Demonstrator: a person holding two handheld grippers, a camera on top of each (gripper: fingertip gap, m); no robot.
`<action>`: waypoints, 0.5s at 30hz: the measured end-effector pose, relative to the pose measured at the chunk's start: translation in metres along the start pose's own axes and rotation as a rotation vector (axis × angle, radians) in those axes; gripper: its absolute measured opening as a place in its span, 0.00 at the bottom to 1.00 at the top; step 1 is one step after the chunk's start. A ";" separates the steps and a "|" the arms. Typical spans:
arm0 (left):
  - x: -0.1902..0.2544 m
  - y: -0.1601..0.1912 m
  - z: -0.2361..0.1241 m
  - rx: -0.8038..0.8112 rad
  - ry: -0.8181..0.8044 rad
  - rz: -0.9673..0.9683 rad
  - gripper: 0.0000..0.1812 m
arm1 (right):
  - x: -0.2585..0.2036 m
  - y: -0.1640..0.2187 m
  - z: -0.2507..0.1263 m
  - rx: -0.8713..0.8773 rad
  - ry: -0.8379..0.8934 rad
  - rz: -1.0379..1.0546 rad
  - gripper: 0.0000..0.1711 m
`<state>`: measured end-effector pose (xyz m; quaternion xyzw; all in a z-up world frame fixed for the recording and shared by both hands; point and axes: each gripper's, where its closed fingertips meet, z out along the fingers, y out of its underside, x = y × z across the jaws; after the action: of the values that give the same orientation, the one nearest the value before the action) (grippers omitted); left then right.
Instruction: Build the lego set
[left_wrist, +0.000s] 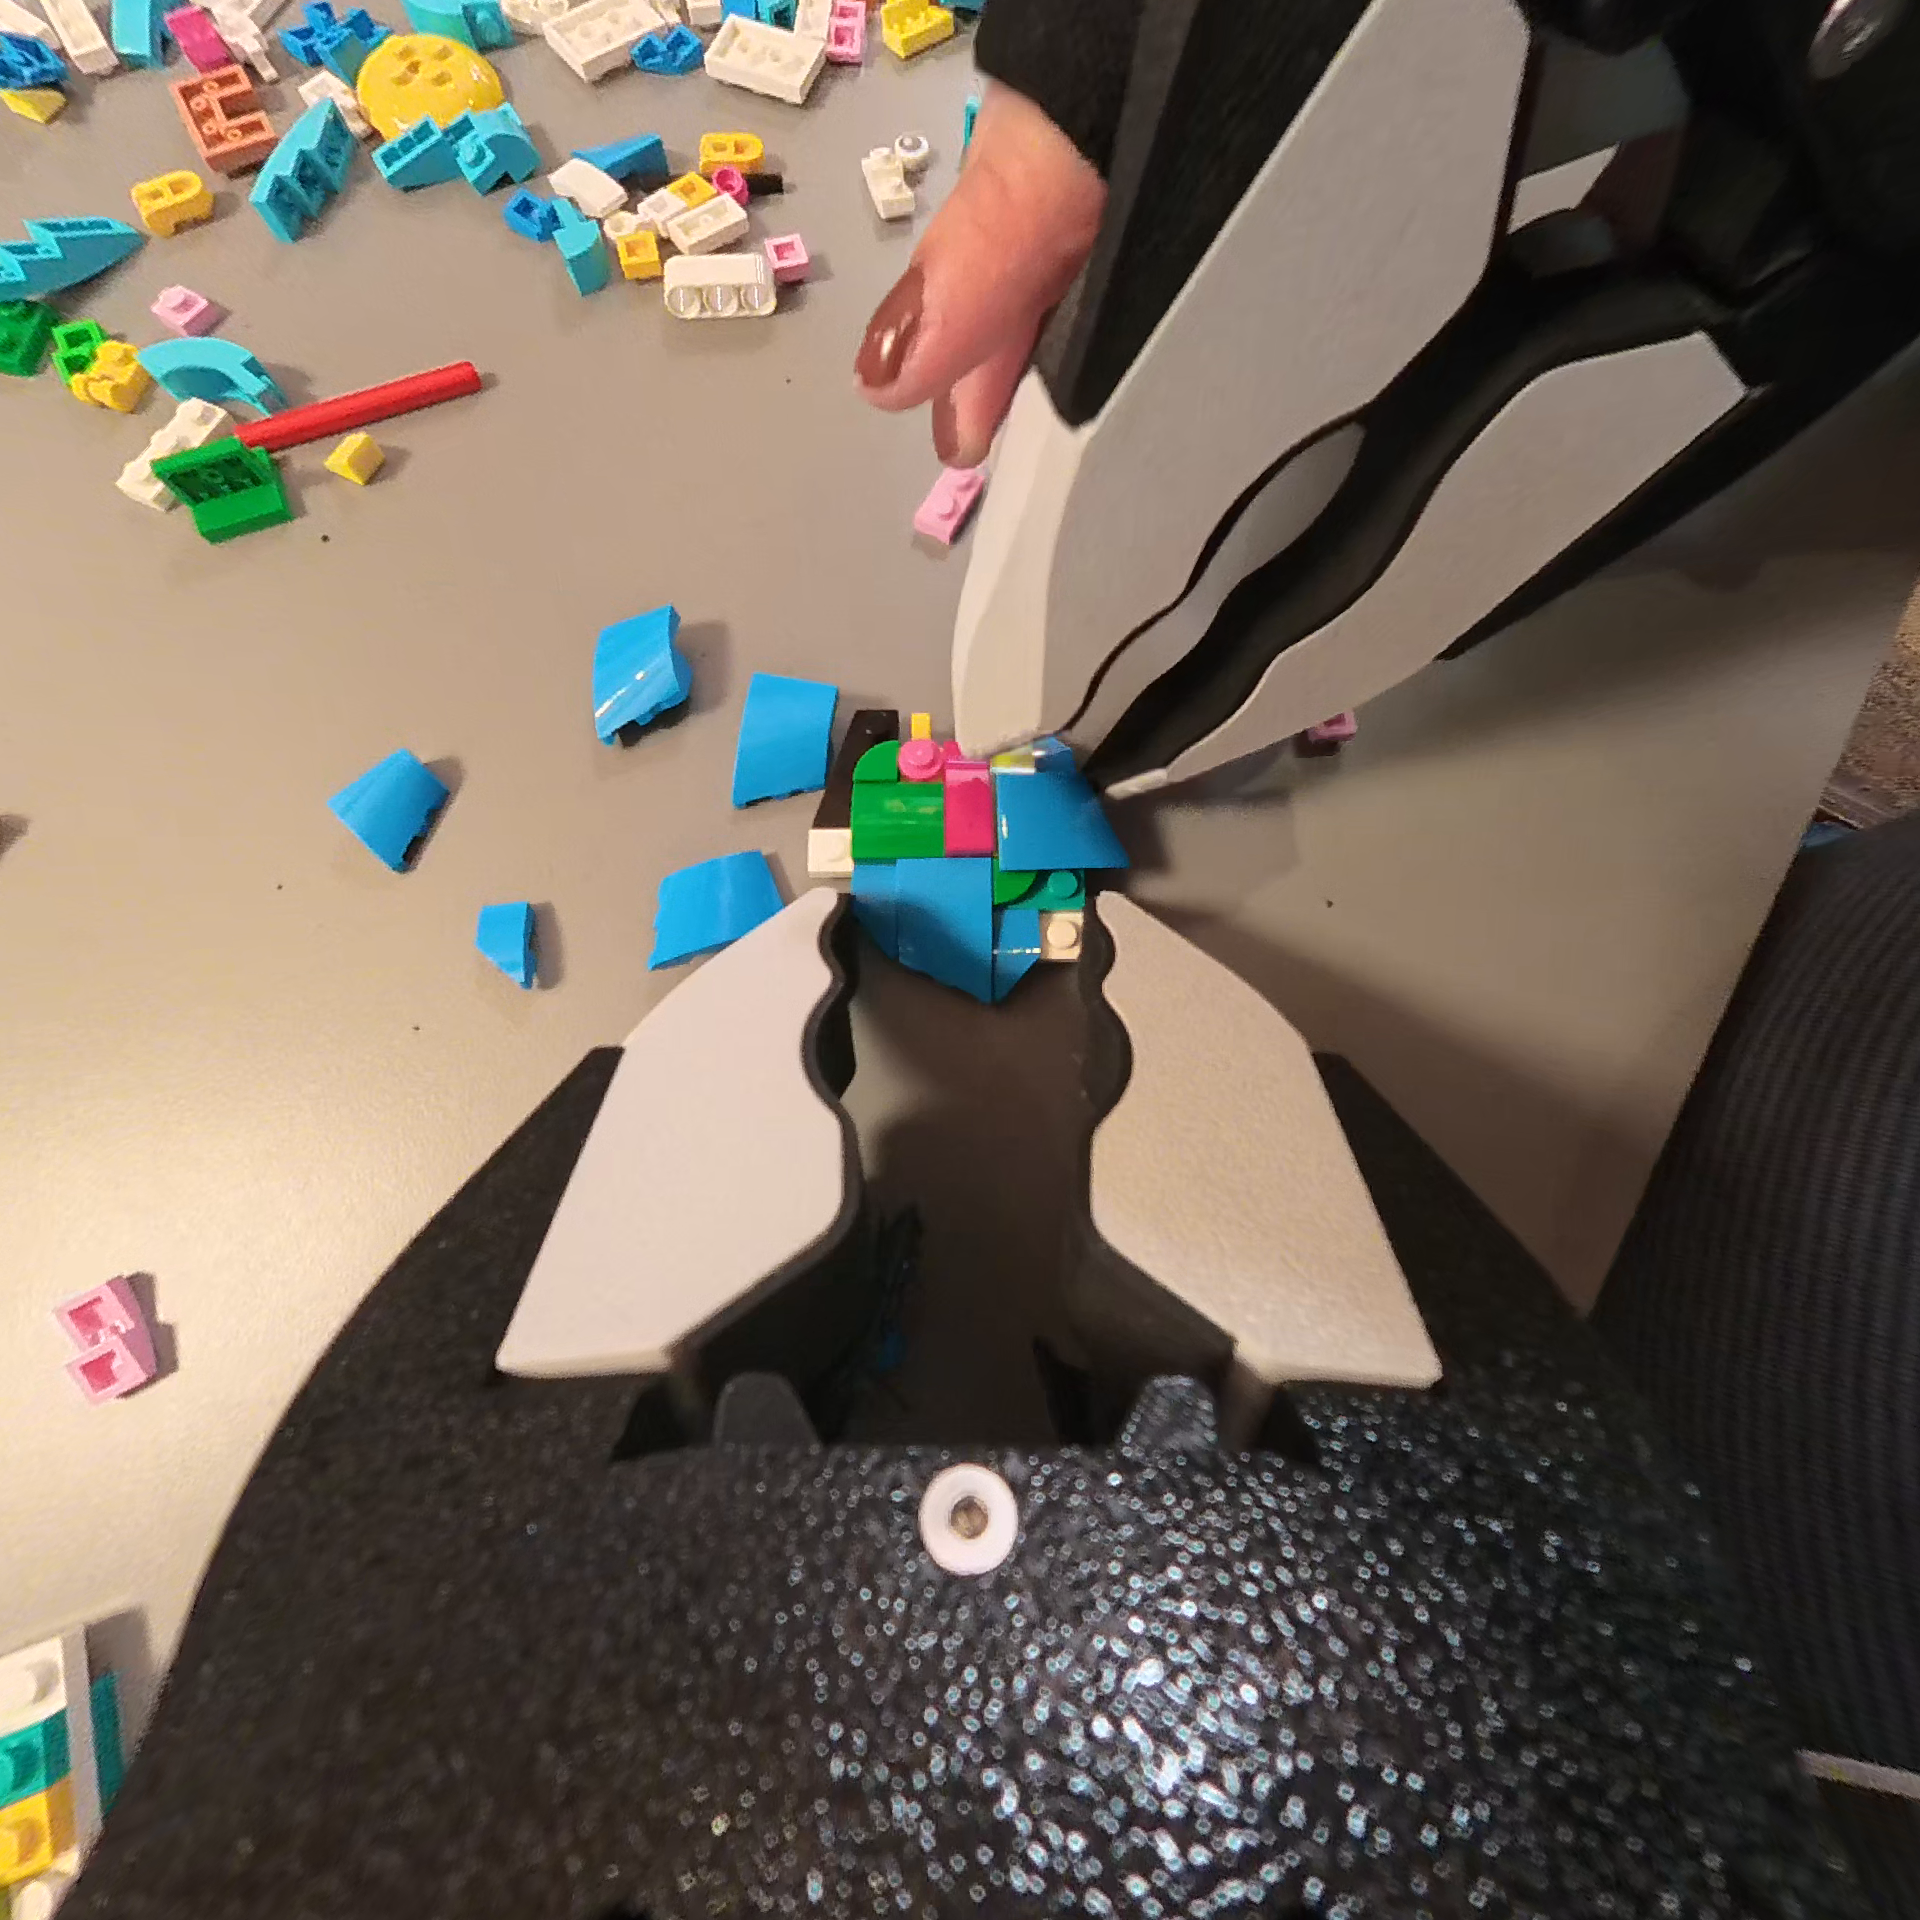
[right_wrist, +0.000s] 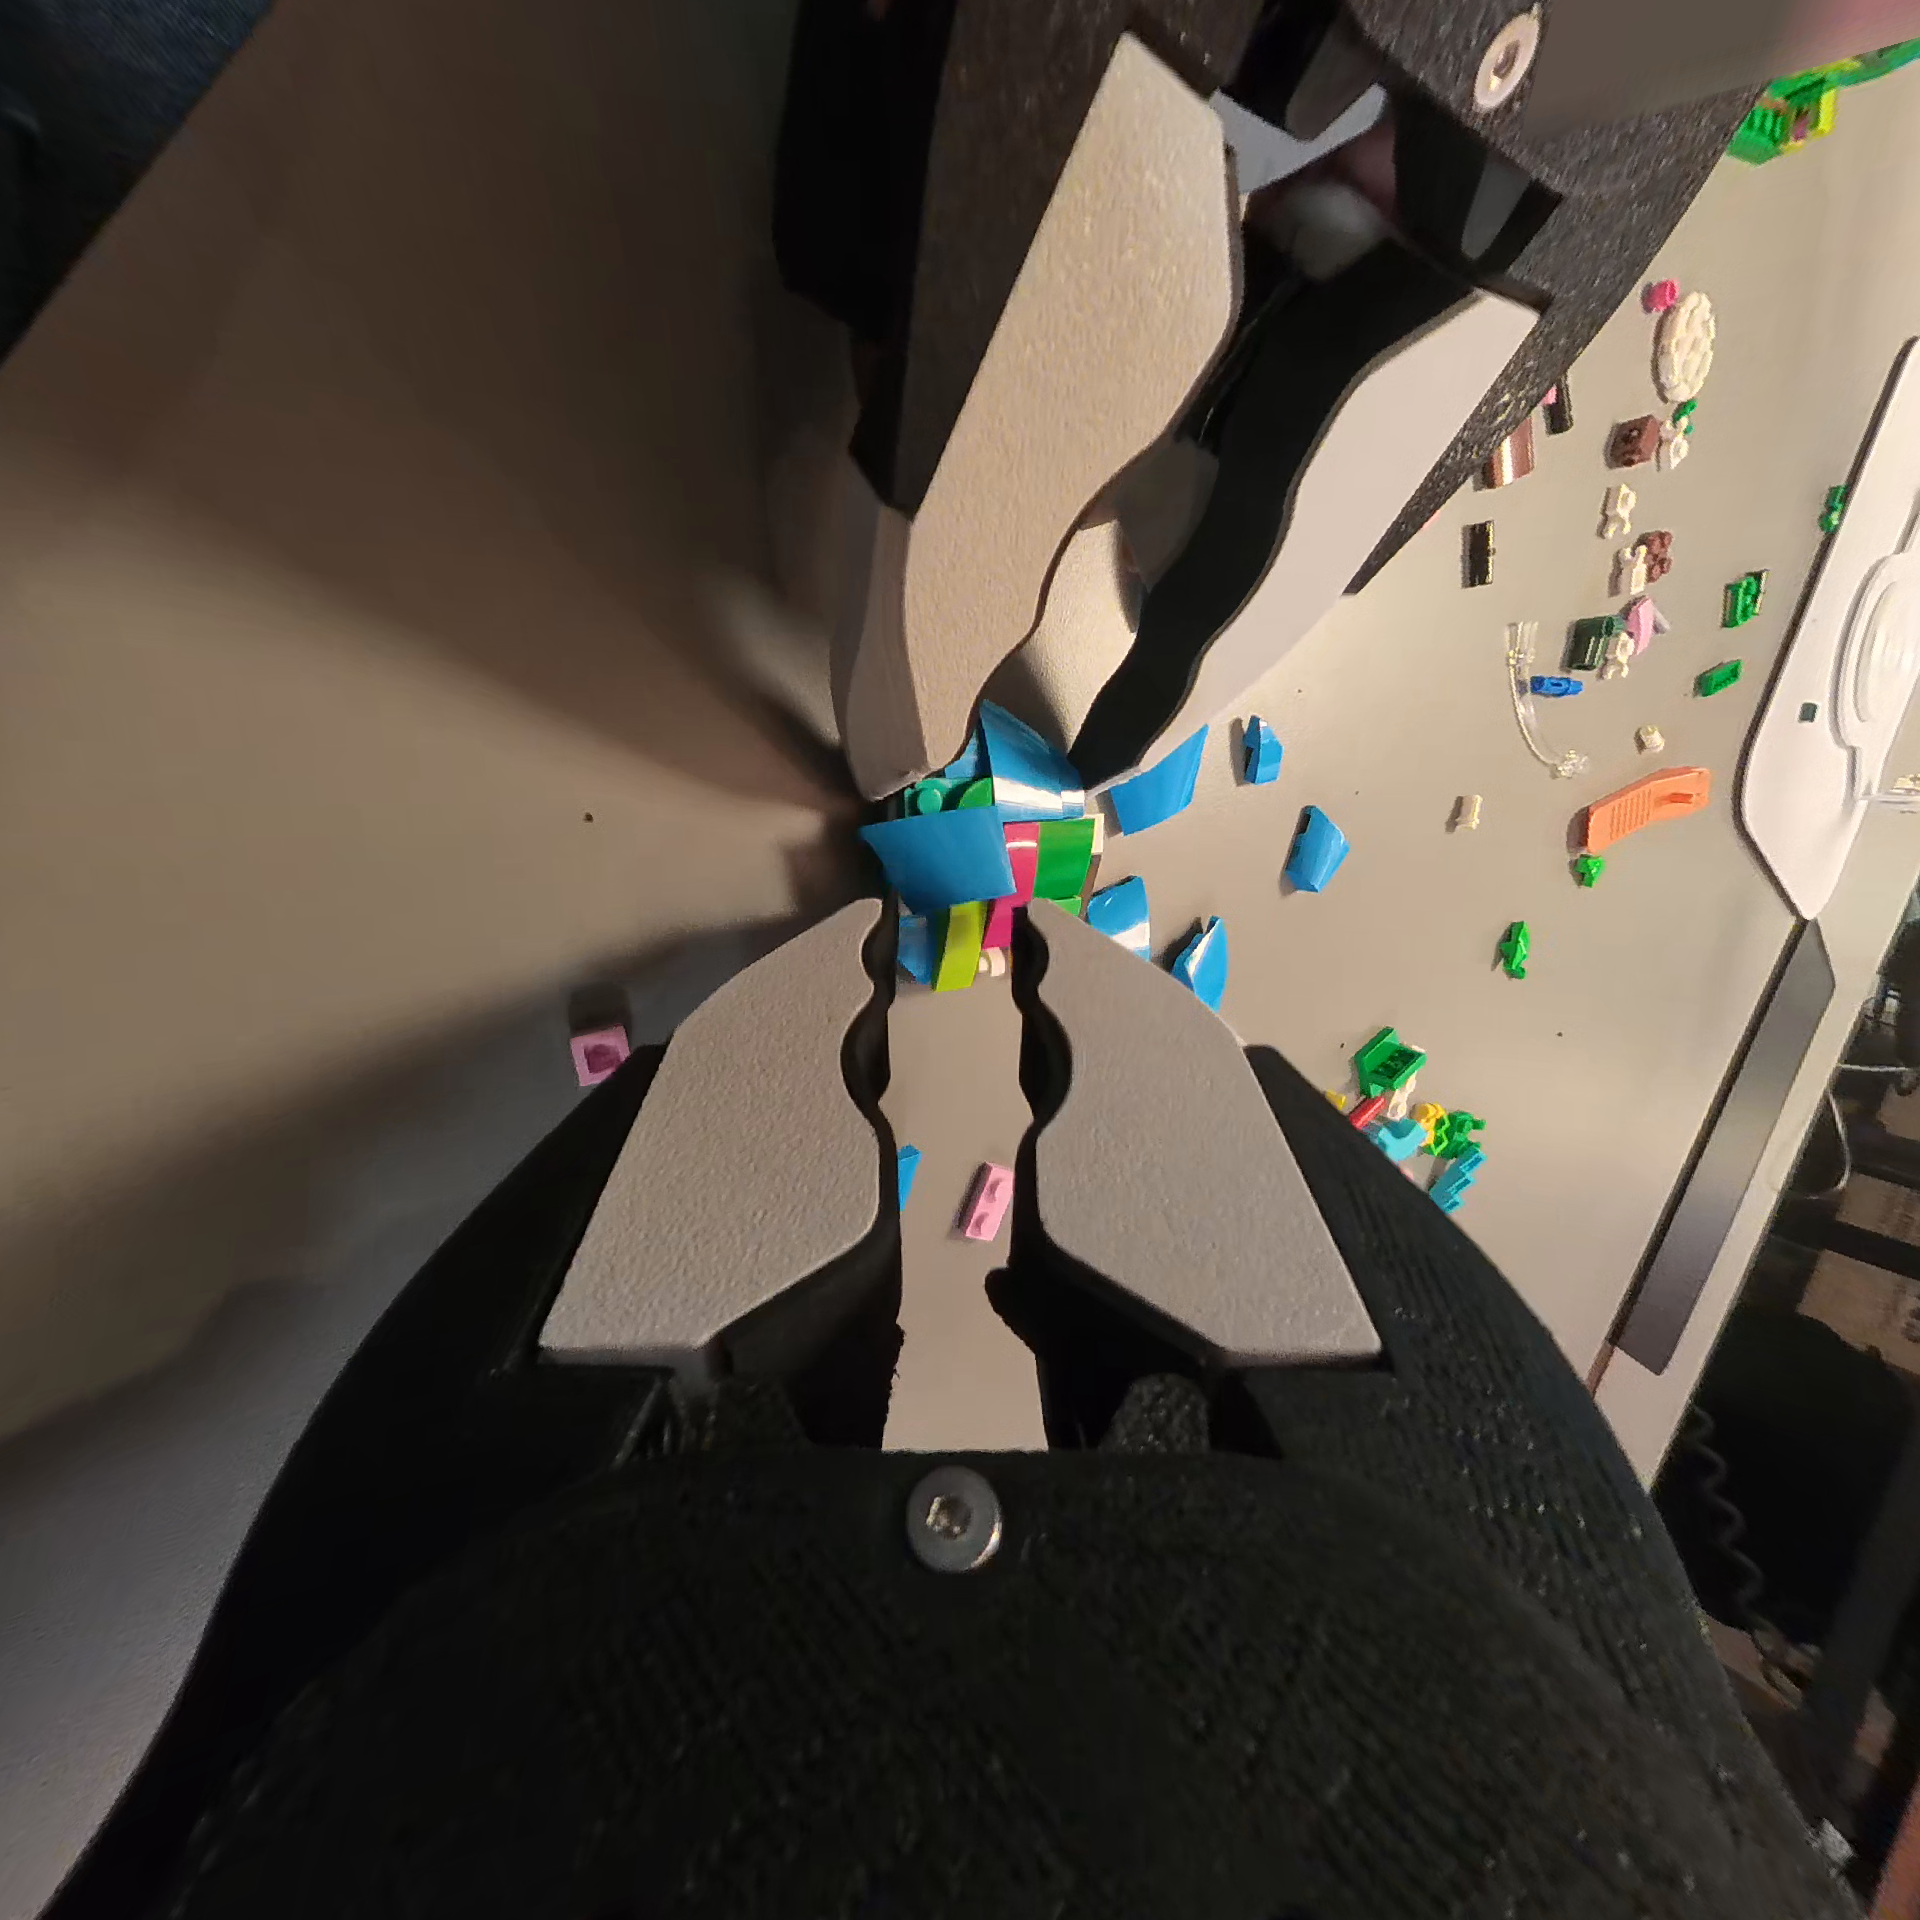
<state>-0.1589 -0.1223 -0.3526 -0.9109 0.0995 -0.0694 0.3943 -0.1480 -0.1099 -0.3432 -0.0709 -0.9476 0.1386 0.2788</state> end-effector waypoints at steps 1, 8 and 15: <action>0.000 0.000 0.000 0.001 0.001 -0.002 0.23 | 0.000 0.001 -0.001 0.000 0.004 0.006 0.11; -0.002 -0.002 0.000 0.014 0.009 -0.054 0.23 | 0.009 0.005 -0.012 0.051 0.132 0.020 0.19; -0.008 -0.008 -0.003 0.039 0.037 -0.161 0.23 | 0.013 -0.009 -0.017 0.161 0.391 -0.185 0.24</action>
<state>-0.1660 -0.1172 -0.3451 -0.9067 0.0320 -0.1196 0.4033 -0.1504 -0.1124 -0.3202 0.0134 -0.8639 0.1711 0.4735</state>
